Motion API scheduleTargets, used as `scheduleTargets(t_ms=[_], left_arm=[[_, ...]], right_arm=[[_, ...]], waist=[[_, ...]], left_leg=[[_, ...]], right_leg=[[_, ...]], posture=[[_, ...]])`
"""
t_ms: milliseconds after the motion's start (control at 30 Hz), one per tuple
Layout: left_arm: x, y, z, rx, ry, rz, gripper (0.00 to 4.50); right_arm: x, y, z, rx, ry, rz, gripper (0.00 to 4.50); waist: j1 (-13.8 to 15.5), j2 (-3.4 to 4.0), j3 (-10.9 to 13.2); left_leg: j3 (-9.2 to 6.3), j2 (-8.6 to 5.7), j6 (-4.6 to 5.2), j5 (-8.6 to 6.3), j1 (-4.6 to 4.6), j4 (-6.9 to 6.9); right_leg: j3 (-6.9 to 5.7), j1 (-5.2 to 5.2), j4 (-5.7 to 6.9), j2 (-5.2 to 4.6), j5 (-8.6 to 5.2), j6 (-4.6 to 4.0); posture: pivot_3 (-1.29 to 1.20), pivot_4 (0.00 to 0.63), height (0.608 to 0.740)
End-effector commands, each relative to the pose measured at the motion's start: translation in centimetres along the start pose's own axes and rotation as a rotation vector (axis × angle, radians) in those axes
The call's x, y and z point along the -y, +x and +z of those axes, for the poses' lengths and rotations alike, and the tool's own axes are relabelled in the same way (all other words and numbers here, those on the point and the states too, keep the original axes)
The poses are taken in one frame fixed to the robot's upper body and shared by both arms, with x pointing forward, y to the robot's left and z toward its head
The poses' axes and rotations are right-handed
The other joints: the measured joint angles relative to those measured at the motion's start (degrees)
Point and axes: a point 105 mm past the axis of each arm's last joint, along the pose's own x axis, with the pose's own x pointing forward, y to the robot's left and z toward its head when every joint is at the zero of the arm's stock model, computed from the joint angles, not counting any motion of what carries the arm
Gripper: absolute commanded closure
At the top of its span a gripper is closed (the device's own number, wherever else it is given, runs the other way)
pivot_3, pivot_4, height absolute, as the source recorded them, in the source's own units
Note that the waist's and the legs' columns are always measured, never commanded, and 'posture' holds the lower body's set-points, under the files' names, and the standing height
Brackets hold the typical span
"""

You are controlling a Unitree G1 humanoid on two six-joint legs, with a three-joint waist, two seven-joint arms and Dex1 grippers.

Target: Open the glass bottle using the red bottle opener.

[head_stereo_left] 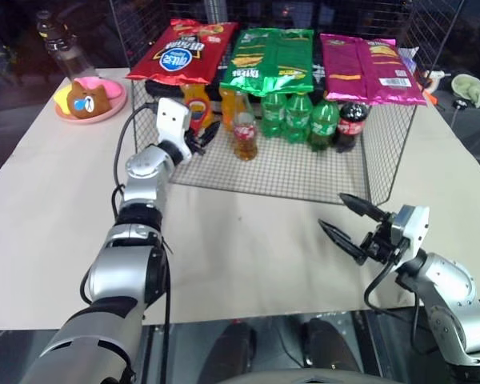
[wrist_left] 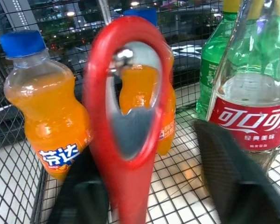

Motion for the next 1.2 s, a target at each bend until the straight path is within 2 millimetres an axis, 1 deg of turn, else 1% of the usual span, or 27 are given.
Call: scheduleTargets(t_ms=[33,67,100,233,367,533,667,733,833,1000,1033,1100,1133,1200], left_arm=[[-0.9,0.1,2.5,0.102,-0.021,0.025,3.81],[-0.9,0.0,2.7,0.114,-0.029,0.018,4.2],[-0.8,-0.1,2.7,0.122,-0.032,0.01,4.48],[-0.4,-0.5,3.2,0.162,-0.072,-0.031,4.48],[0.7,-1.0,3.5,0.195,-0.144,-0.134,4.48],[1.3,-1.9,3.6,0.218,-0.287,-0.205,4.48],[2.3,-2.5,3.4,0.204,-0.383,-0.267,4.48],[2.9,-2.9,3.7,0.21,-0.436,-0.309,4.48],[5.0,-3.6,4.2,0.21,-0.507,-0.422,4.48],[10.2,-4.7,5.0,0.171,-0.653,-0.657,4.48],[11.5,-4.9,5.1,0.162,-0.693,-0.711,4.48],[13.0,-5.3,5.4,0.146,-0.745,-0.778,4.48],[13.9,-5.5,5.3,0.128,-0.761,-0.818,4.48],[15.0,-5.8,5.2,0.102,-0.776,-0.868,4.48]], right_arm=[[-0.4,0.0,1.1,0.034,-0.041,0.01,1.0],[-0.5,0.0,1.1,0.033,-0.04,0.01,1.0],[-0.5,0.1,1.0,0.032,-0.039,0.01,1.0],[-0.6,0.2,0.9,0.032,-0.035,0.013,1.0],[-0.5,0.3,0.8,0.028,-0.036,0.018,1.0],[-0.4,0.3,0.7,0.022,-0.039,0.024,1.0],[-0.3,0.5,0.7,0.02,-0.044,0.028,1.0],[-0.2,0.6,0.7,0.02,-0.041,0.025,1.0],[0.0,1.2,1.0,0.022,-0.004,0.005,1.0],[0.4,3.6,0.9,-0.028,0.086,-0.023,1.0],[0.2,4.2,1.1,-0.028,0.125,-0.013,1.0],[-0.2,5.2,1.2,-0.04,0.187,0.015,1.0],[-0.7,5.6,1.0,-0.078,0.22,0.052,1.0],[-1.3,5.9,0.5,-0.136,0.263,0.099,1.0]], waist=[[0.03,0.0,0.0],[0.05,0.0,0.0],[0.06,0.0,0.0],[0.13,0.0,0.0],[0.11,-0.01,0.0],[0.13,-0.01,0.0],[-0.08,-0.01,0.0],[-0.19,-0.01,0.0],[-0.19,-0.01,0.0],[-0.08,-0.01,0.0],[0.02,-0.01,0.0],[0.07,-0.01,0.0],[0.04,-0.01,0.0],[0.01,-0.01,0.0]], left_leg=[[0.0,0.0,0.0,0.0,0.0,0.0],[-0.01,0.0,0.0,0.0,-0.01,0.01],[-0.01,0.02,0.0,0.0,-0.01,0.01],[-0.01,0.02,0.0,0.0,-0.02,0.03],[-0.03,0.04,0.0,0.0,-0.04,0.03],[-0.04,0.04,0.0,0.0,-0.04,0.07],[-0.04,0.06,0.0,0.0,-0.02,0.07],[-0.03,0.08,0.0,0.0,-0.02,0.07],[-0.02,0.1,0.0,0.0,-0.02,0.08],[-0.02,0.12,0.0,0.0,-0.01,0.12],[-0.03,0.12,-0.01,0.0,-0.01,0.13],[-0.03,0.13,-0.01,0.01,0.0,0.13],[-0.04,0.12,-0.01,0.01,-0.01,0.13],[-0.02,0.12,-0.01,0.01,-0.01,0.13]], right_leg=[[0.0,0.0,0.0,0.0,0.0,0.0],[0.0,0.0,0.0,0.0,0.0,0.0],[0.0,0.0,0.0,0.0,0.0,0.0],[-0.01,0.01,0.0,-0.02,0.0,0.0],[-0.02,-0.02,0.0,-0.02,0.0,0.0],[-0.02,0.0,0.01,-0.03,0.0,0.0],[-0.01,-0.01,0.04,-0.02,0.0,0.0],[0.01,-0.01,0.06,-0.01,0.0,0.0],[0.02,-0.01,0.07,-0.01,0.0,0.0],[0.05,-0.01,0.11,-0.04,0.0,0.0],[0.04,-0.01,0.13,-0.04,0.0,0.0],[0.05,-0.02,0.16,-0.05,0.0,-0.01],[0.04,-0.02,0.16,-0.05,0.0,-0.01],[0.06,-0.03,0.16,-0.05,0.0,-0.01]], posture=[[0.0,0.15,0.74],[0.0,0.15,0.74],[0.0,0.15,0.74],[0.0,0.15,0.74],[0.0,0.15,0.74],[0.0,0.15,0.74],[0.0,0.15,0.74],[0.0,0.15,0.74],[0.0,0.15,0.74],[0.0,0.15,0.74],[0.0,0.15,0.74],[0.0,0.15,0.74],[0.0,0.15,0.74],[0.0,0.15,0.74]])
